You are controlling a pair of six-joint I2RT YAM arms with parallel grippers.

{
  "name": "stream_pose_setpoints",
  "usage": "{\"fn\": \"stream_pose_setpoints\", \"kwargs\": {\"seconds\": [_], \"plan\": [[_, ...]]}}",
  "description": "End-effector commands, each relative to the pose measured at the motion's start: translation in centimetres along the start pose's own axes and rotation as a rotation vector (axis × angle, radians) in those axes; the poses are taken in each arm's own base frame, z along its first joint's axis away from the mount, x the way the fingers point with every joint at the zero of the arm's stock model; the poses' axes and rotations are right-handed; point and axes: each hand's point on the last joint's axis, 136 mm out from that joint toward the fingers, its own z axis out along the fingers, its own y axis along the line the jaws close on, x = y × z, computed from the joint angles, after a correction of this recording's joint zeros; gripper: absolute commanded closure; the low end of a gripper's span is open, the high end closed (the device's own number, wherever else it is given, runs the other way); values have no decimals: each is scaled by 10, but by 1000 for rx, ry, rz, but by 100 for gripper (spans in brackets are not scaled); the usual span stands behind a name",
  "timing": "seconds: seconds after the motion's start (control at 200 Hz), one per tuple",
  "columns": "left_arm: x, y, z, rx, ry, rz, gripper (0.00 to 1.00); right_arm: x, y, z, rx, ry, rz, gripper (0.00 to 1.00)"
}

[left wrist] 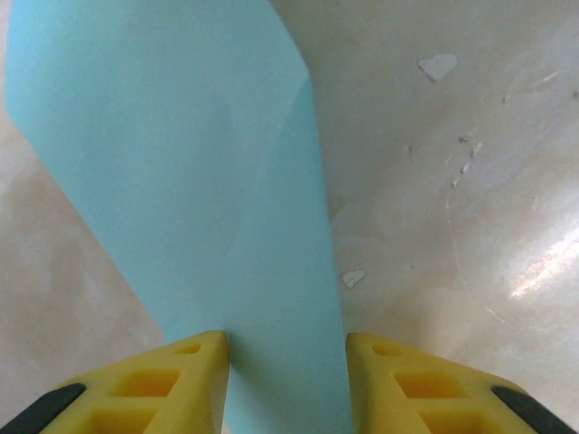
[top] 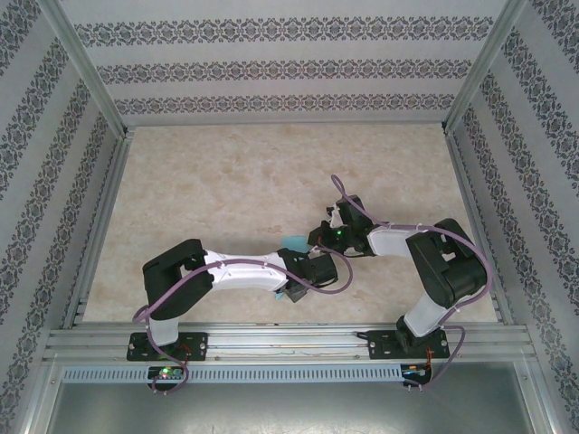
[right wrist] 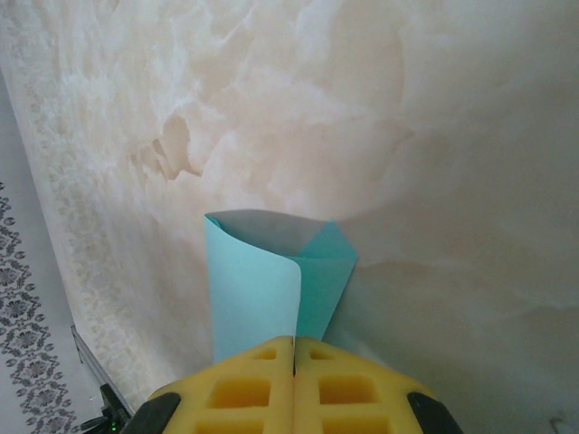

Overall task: Fold a paper plane with a square sheet of paper (fold left side to right side)
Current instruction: Fold the wing for the fifth time at the center of the table.

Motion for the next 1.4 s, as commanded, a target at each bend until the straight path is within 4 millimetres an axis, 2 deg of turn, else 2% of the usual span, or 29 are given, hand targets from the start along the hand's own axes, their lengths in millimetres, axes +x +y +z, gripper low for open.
{"fn": "stream_pose_setpoints", "kwargs": {"seconds": [0.0,0.375,0.475,0.635,0.764,0.994,1.199,1.394], "plan": [[14,-10,6,24,45,5,62,-1,-2,4,23,-1,-11,100],[20,-22,8,84,79,-19,62,1,-9,6,50,3,-3,100],[16,-18,0,76,56,-39,57,1,-9,7,48,7,-1,100],[3,-11,-16,70,-5,-62,56,1,-5,7,38,8,3,100],[-1,-9,-20,30,-25,-36,55,1,-4,6,34,6,13,100],[7,-6,-9,-58,12,22,56,4,-2,8,23,13,42,100],[6,2,-10,-111,-1,39,57,5,-1,10,22,19,53,100],[7,0,-6,-109,4,43,64,5,0,11,19,22,62,100]]}}
